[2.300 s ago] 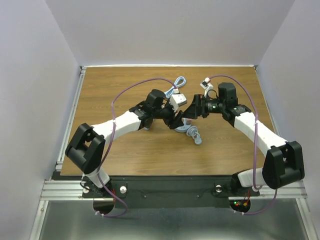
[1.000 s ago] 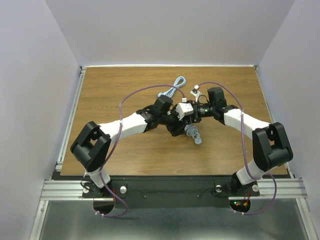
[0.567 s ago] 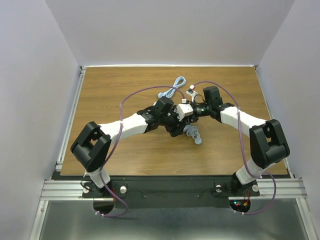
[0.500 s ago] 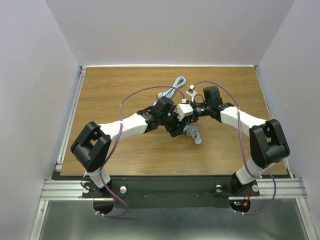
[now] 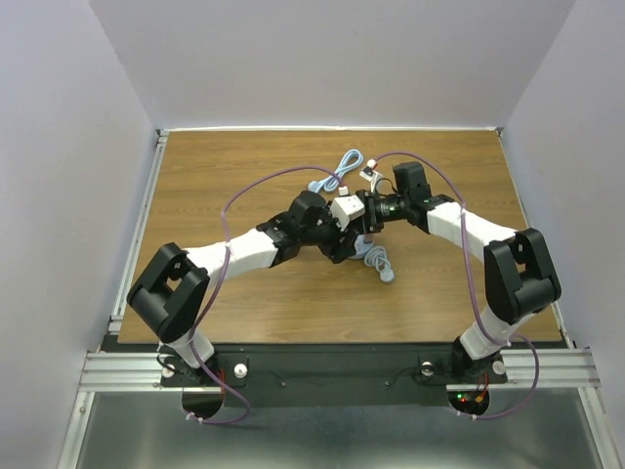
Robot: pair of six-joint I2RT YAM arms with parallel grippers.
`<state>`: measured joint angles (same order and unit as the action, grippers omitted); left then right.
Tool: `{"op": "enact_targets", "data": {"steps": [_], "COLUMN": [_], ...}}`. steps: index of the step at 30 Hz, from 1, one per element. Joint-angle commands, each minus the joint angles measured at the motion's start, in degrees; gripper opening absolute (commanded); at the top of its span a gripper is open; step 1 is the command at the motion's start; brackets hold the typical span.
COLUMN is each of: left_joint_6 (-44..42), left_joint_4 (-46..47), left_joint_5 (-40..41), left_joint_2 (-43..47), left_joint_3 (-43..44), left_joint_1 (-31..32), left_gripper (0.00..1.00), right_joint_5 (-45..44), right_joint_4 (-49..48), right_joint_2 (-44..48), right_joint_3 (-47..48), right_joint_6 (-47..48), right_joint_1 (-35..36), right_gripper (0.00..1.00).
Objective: Insert the plug
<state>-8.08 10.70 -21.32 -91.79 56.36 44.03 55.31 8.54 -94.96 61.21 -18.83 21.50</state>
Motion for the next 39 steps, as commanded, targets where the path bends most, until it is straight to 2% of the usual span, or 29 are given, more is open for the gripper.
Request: {"op": "enact_targets", "data": {"steps": [1,8,18,27,31,36,39], "left_joint_6": [1.4,2.4,3.8,4.5,5.9,7.6,9.6], "left_joint_4": [12.7,15.1,19.1,22.3,23.9,26.4,27.6], "left_joint_5": [1.4,-1.5,-5.3,-10.0,-11.3,-10.4,-6.2], "left_joint_2": [4.5,5.4,7.4,6.6,5.6,5.5,5.5], "left_joint_3": [-0.2,-3.1,-7.6,-9.1,-9.2,-11.4,-12.7], "left_joint_1": [-3.3,-4.2,-6.2,-7.2,-7.3,-7.4,-7.6], "left_gripper": [0.77,0.98,0.99,0.99,0.99,0.99,0.99], "right_joint_5": [5.7,5.0,5.2,6.3,3.9,2.7,2.0], "right_joint_4": [5.8,5.7,5.8,5.5,4.4,-1.4,-1.4], "right_joint_2": [-0.2,-0.3,0.6,1.4,2.0,2.9,3.2], "right_joint_3": [0.3,-0.4,-0.3,0.8,0.1,-1.9,-1.8], "right_joint_6": [0.6,0.9,0.6,-0.2,-1.5,-6.4,-6.0], "right_joint_1": [-0.1,-2.8,-6.0,-6.0,-6.0,-6.1,-6.0], "right_gripper": [0.01,0.0,0.0,0.0,0.0,0.0,0.0]}}
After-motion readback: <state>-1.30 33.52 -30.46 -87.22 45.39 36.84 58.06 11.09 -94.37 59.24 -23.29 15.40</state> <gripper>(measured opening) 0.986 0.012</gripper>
